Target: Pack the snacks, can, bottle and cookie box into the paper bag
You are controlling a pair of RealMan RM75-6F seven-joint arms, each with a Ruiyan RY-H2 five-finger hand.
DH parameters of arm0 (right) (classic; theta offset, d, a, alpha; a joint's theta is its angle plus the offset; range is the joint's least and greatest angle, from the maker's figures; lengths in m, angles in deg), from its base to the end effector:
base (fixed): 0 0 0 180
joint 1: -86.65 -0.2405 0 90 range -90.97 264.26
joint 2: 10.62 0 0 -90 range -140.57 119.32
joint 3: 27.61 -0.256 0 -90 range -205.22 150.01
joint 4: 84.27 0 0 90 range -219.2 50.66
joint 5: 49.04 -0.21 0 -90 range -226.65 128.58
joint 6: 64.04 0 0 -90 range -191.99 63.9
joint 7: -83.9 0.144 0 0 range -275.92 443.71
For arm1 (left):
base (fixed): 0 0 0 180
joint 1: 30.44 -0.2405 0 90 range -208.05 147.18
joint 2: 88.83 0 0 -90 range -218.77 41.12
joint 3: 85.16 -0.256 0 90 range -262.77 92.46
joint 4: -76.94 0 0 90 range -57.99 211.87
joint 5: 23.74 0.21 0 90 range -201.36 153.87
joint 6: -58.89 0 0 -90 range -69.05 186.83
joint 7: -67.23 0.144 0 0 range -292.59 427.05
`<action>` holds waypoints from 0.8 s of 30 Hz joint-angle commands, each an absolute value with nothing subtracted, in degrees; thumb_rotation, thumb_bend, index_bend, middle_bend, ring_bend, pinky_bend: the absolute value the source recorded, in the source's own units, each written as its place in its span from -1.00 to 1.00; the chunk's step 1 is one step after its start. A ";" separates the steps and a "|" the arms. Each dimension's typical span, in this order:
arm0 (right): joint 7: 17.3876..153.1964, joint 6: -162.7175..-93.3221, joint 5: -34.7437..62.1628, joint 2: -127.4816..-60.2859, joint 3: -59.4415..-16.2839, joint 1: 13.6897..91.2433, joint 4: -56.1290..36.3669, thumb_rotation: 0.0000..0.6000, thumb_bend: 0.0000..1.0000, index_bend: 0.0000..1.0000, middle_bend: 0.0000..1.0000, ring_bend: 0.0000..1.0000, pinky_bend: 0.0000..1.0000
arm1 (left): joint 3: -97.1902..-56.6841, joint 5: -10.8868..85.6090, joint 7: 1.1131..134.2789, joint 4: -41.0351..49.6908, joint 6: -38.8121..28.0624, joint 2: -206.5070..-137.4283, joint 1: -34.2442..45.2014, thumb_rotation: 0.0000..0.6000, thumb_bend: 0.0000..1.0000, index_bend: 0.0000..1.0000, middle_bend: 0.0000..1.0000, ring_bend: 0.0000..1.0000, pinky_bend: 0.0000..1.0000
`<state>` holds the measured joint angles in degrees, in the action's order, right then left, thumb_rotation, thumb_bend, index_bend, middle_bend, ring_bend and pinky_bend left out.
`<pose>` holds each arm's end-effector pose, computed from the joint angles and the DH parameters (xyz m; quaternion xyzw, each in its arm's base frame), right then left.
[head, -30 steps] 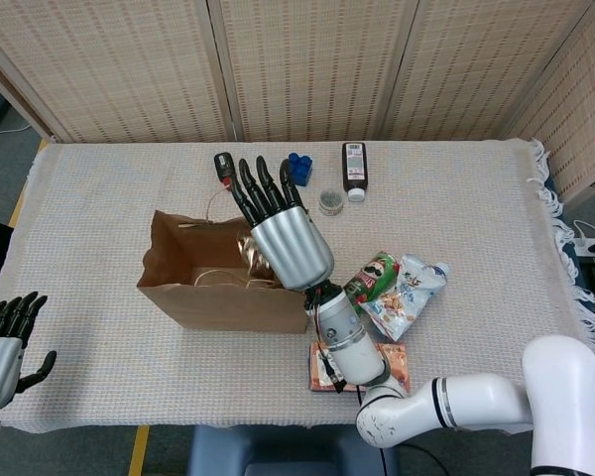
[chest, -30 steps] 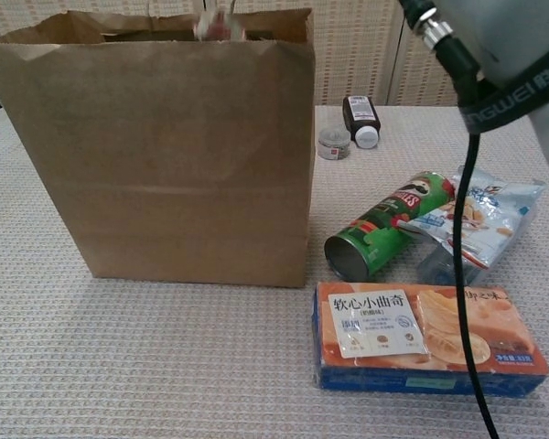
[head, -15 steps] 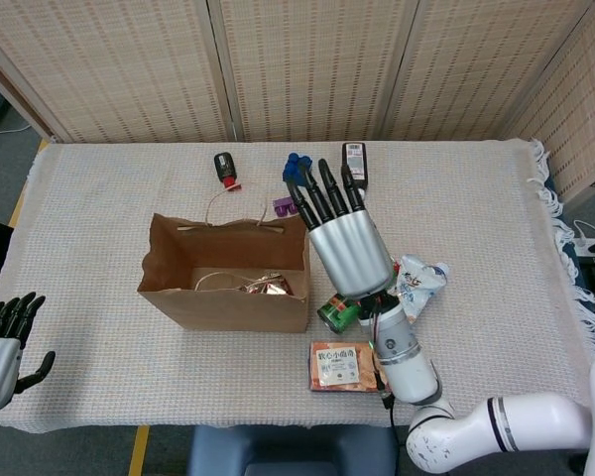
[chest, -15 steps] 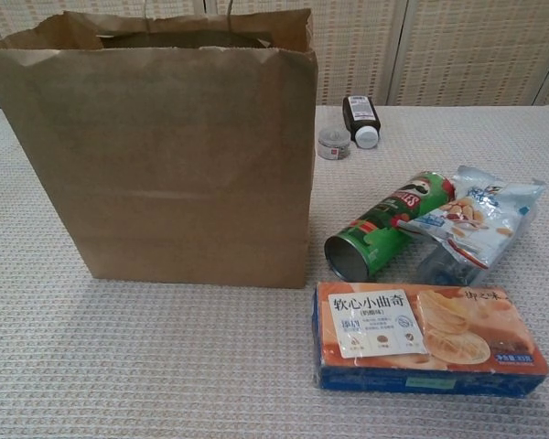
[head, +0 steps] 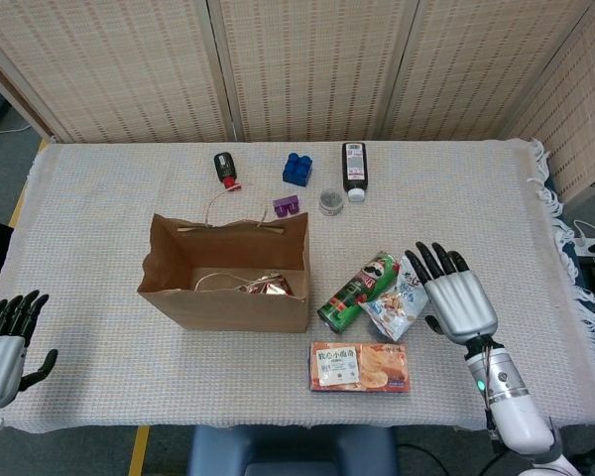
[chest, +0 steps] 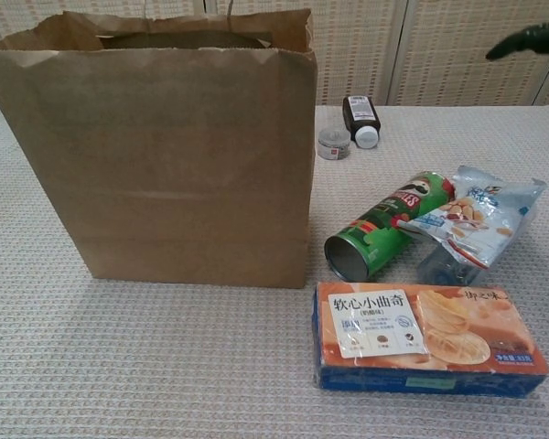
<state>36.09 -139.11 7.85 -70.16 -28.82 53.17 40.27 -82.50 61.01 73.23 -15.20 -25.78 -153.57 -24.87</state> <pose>-0.1644 -0.2547 0.1206 0.7411 -0.3010 0.2464 0.5472 -0.3120 0.1842 0.1557 -0.6104 -0.3626 -0.3575 0.6068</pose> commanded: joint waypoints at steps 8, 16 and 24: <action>37.09 -132.22 -0.28 -76.39 -27.43 52.93 29.54 1.00 -0.81 -1.00 -1.00 -1.00 -0.71 | -82.43 60.99 72.60 -15.18 -25.55 -153.50 -24.69 1.00 -0.28 -0.93 -1.00 -1.00 -1.00; 35.30 -130.98 -7.12 -82.57 -30.81 49.27 24.78 1.00 -0.81 -1.00 -1.00 -1.00 -0.71 | -82.59 61.33 71.38 -14.88 -25.61 -153.35 -24.73 1.00 -0.29 -0.93 -1.00 -1.00 -1.00; 31.82 -130.32 -15.41 -88.59 -33.17 44.96 20.61 1.00 -0.81 -1.00 -1.00 -1.00 -0.71 | -82.69 61.49 70.59 -14.67 -25.63 -153.23 -24.78 1.00 -0.29 -0.93 -1.00 -1.00 -1.00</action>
